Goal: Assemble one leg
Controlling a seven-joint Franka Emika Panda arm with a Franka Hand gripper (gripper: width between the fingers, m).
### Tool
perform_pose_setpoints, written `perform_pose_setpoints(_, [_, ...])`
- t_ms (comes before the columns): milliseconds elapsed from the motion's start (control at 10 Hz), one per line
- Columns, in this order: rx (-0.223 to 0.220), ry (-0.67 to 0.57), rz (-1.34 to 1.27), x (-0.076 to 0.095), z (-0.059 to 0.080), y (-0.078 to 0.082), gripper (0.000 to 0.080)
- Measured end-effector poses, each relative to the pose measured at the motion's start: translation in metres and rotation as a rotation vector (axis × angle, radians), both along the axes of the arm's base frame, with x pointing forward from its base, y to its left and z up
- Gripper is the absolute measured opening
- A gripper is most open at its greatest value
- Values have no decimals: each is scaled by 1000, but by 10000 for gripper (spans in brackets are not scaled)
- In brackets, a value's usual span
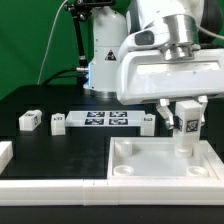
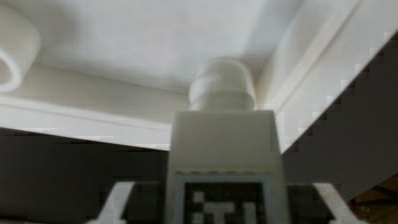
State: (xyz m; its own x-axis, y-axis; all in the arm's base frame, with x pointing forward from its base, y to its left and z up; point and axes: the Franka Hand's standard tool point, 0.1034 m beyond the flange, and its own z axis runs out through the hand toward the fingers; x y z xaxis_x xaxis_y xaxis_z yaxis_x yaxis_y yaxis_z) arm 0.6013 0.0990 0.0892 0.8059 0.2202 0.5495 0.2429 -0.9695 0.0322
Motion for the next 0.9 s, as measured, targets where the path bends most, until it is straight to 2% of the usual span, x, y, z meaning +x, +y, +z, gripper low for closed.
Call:
perform_pose_setpoints(200, [-2, 3, -8, 6, 3, -7, 290])
perform_pose_setpoints(600, [7, -12, -9, 24, -3, -2, 290])
perform_pose_setpoints(900, [13, -20, -3, 25, -13, 7, 290])
